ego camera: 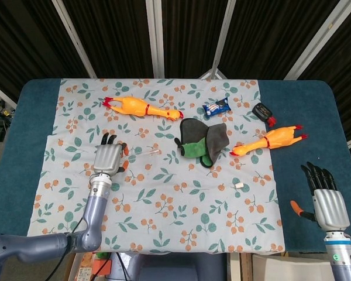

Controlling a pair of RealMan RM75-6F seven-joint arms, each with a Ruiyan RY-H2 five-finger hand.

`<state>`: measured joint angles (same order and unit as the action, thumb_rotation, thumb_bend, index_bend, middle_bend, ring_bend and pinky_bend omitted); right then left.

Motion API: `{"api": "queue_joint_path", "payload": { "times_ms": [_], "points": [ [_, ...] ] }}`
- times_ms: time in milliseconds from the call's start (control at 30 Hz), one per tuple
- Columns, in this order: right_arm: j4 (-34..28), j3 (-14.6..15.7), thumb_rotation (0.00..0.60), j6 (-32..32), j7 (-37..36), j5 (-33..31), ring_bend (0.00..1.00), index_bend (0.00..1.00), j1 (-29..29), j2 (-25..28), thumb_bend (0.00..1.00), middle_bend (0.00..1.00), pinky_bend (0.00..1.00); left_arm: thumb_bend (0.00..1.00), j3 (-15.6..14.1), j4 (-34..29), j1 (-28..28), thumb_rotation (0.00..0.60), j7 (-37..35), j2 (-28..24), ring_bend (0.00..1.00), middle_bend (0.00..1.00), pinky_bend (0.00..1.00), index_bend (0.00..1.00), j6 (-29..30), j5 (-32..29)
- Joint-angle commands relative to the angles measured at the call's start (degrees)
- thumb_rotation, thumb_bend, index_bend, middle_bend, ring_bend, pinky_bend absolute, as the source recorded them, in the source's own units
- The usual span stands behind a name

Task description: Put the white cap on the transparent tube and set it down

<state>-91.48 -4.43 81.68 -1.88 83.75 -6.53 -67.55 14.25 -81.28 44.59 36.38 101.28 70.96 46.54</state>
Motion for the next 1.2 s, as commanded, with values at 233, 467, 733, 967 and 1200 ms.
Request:
{"api": "queue_joint_path", "payload": {
  "times_ms": [233, 467, 733, 967, 1200],
  "points": [
    [-0.66, 0.11, 0.6, -0.34, 0.97, 0.04, 0.0, 0.0, -0.19, 0.02, 0.31, 0.0, 0.0, 0.77, -4.67, 2.12, -4.46, 0.6, -15.3, -4.49, 0.13, 0.64, 0.0, 0.64, -1.08, 13.95],
    [-2.85, -0.4, 0.6, -1.58, 3.8, -1.09, 0.0, 0.0, -1.05, -0.44, 0.31, 0.0, 0.0, 0.77, -4.34, 2.8, -6.31, 0.6, -23.2, -6.83, 0.13, 0.65, 0.0, 0.64, -1.43, 17.94],
    [-5.63, -1.63, 0.6, -5.37, 9.78, -3.93, 0.0, 0.02, -3.96, -3.29, 0.31, 0.0, 0.0, 0.79, -4.32, 5.25, -8.27, 0.6, -32.61, -9.24, 0.13, 0.65, 0.0, 0.65, -1.46, 22.73],
    [-6.11, -2.5, 0.6, -8.11, 13.97, -7.08, 0.0, 0.04, -6.14, -6.29, 0.31, 0.0, 0.0, 0.8, -2.81, 6.57, -8.17, 0.6, -36.94, -9.88, 0.14, 0.66, 0.0, 0.65, -1.83, 24.8],
    [-6.19, -3.91, 0.6, -10.52, 18.14, -9.02, 0.0, 0.21, -9.3, -9.36, 0.31, 0.05, 0.0, 0.8, -1.76, 5.52, -7.85, 0.6, -38.14, -10.81, 0.14, 0.66, 0.0, 0.65, -2.31, 26.0]
  ]
}}
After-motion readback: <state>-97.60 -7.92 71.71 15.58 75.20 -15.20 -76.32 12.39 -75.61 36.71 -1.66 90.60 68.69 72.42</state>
